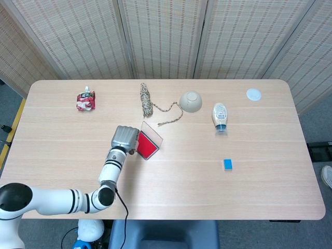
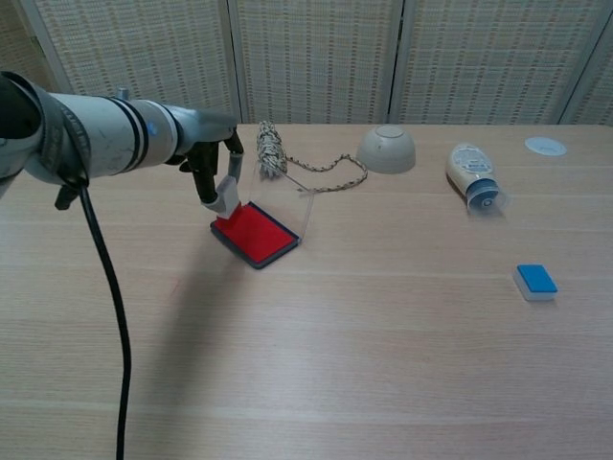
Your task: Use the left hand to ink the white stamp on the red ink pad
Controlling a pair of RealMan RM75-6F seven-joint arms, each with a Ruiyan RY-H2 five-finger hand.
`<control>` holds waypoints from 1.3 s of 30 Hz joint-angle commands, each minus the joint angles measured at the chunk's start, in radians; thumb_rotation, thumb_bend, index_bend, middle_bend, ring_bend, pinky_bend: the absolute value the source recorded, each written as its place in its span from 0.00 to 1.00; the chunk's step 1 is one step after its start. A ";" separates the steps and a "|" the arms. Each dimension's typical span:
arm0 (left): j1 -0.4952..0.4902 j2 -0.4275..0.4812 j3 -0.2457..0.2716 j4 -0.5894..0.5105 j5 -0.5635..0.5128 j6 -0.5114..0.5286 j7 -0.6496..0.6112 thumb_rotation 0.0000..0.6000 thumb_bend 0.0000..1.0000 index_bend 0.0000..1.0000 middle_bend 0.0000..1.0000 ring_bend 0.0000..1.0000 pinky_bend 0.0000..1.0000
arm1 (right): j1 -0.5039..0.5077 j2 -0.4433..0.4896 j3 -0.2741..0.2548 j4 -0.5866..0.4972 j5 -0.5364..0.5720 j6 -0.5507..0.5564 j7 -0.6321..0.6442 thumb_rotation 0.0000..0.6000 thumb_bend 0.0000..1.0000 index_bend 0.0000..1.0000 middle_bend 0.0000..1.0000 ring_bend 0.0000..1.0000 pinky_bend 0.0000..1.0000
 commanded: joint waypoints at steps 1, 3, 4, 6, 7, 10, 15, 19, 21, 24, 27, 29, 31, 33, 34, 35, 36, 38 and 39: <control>0.048 0.042 0.022 -0.079 0.050 0.063 -0.030 1.00 0.40 0.72 1.00 0.85 0.89 | 0.001 -0.002 -0.001 -0.006 -0.006 0.003 -0.009 1.00 0.26 0.00 0.00 0.00 0.00; 0.069 0.053 0.033 -0.102 0.077 0.082 -0.046 1.00 0.40 0.72 1.00 0.85 0.89 | 0.001 -0.004 -0.004 -0.008 -0.014 0.008 -0.017 1.00 0.26 0.00 0.00 0.00 0.00; 0.079 0.057 0.039 -0.110 0.088 0.088 -0.053 1.00 0.40 0.72 1.00 0.85 0.89 | 0.000 -0.005 -0.005 -0.009 -0.017 0.010 -0.021 1.00 0.26 0.00 0.00 0.00 0.00; 0.100 0.067 0.053 -0.129 0.111 0.103 -0.065 1.00 0.40 0.72 1.00 0.85 0.89 | 0.000 -0.006 -0.007 -0.011 -0.022 0.014 -0.029 1.00 0.26 0.00 0.00 0.00 0.00; 0.110 0.071 0.060 -0.136 0.122 0.109 -0.071 1.00 0.40 0.72 1.00 0.85 0.89 | 0.000 -0.007 -0.007 -0.012 -0.023 0.015 -0.033 1.00 0.26 0.00 0.00 0.00 0.00; 0.141 0.081 0.078 -0.155 0.161 0.131 -0.091 1.00 0.40 0.72 1.00 0.85 0.89 | 0.001 -0.010 -0.008 -0.014 -0.026 0.016 -0.042 1.00 0.26 0.00 0.00 0.00 0.00; 0.186 0.083 0.097 -0.158 0.213 0.136 -0.130 1.00 0.40 0.72 1.00 0.85 0.89 | 0.005 -0.013 -0.012 -0.022 -0.034 0.013 -0.062 1.00 0.26 0.00 0.00 0.00 0.00; 0.210 0.072 0.115 -0.132 0.235 0.119 -0.143 1.00 0.40 0.71 1.00 0.85 0.89 | 0.007 -0.014 -0.013 -0.028 -0.037 0.013 -0.074 1.00 0.26 0.00 0.00 0.00 0.00; 0.220 0.059 0.125 -0.107 0.242 0.111 -0.141 1.00 0.40 0.71 1.00 0.85 0.89 | 0.006 -0.015 -0.013 -0.028 -0.038 0.016 -0.077 1.00 0.26 0.00 0.00 0.00 0.00; 0.233 0.039 0.127 -0.073 0.250 0.093 -0.152 1.00 0.40 0.71 1.00 0.86 0.89 | 0.006 -0.016 -0.013 -0.029 -0.039 0.019 -0.080 1.00 0.26 0.00 0.00 0.00 0.00; 0.240 0.023 0.124 -0.044 0.258 0.073 -0.158 1.00 0.40 0.71 1.00 0.86 0.89 | 0.006 -0.016 -0.014 -0.029 -0.042 0.020 -0.081 1.00 0.26 0.00 0.00 0.00 0.00; 0.241 0.013 0.122 -0.030 0.259 0.062 -0.155 1.00 0.40 0.71 1.00 0.86 0.89 | 0.005 -0.016 -0.014 -0.028 -0.042 0.022 -0.080 1.00 0.26 0.00 0.00 0.00 0.00; 0.242 0.004 0.120 -0.016 0.261 0.053 -0.151 1.00 0.40 0.71 1.00 0.86 0.89 | 0.004 -0.016 -0.015 -0.027 -0.043 0.024 -0.078 1.00 0.26 0.00 0.00 0.00 0.00; 0.244 -0.004 0.117 -0.004 0.261 0.044 -0.148 1.00 0.40 0.71 1.00 0.86 0.89 | 0.002 -0.016 -0.014 -0.026 -0.042 0.028 -0.075 1.00 0.26 0.00 0.00 0.00 0.00; 0.245 -0.007 0.116 0.000 0.262 0.041 -0.148 1.00 0.40 0.71 1.00 0.86 0.89 | 0.002 -0.016 -0.014 -0.025 -0.042 0.030 -0.074 1.00 0.26 0.00 0.00 0.00 0.00; 0.246 -0.010 0.116 0.005 0.262 0.040 -0.145 1.00 0.40 0.70 1.00 0.86 0.89 | 0.001 -0.017 -0.014 -0.024 -0.042 0.032 -0.072 1.00 0.26 0.00 0.00 0.00 0.00; 0.247 -0.014 0.117 0.010 0.265 0.042 -0.138 1.00 0.40 0.70 1.00 0.86 0.89 | 0.000 -0.017 -0.013 -0.023 -0.042 0.034 -0.070 1.00 0.26 0.00 0.00 0.00 0.00; 0.248 -0.022 0.119 0.019 0.270 0.049 -0.127 1.00 0.40 0.70 1.00 0.86 0.89 | -0.001 -0.017 -0.014 -0.021 -0.043 0.037 -0.068 1.00 0.26 0.00 0.00 0.00 0.00; 0.249 -0.025 0.119 0.021 0.271 0.050 -0.123 1.00 0.40 0.70 1.00 0.86 0.89 | -0.001 -0.017 -0.014 -0.020 -0.043 0.037 -0.067 1.00 0.26 0.00 0.00 0.00 0.00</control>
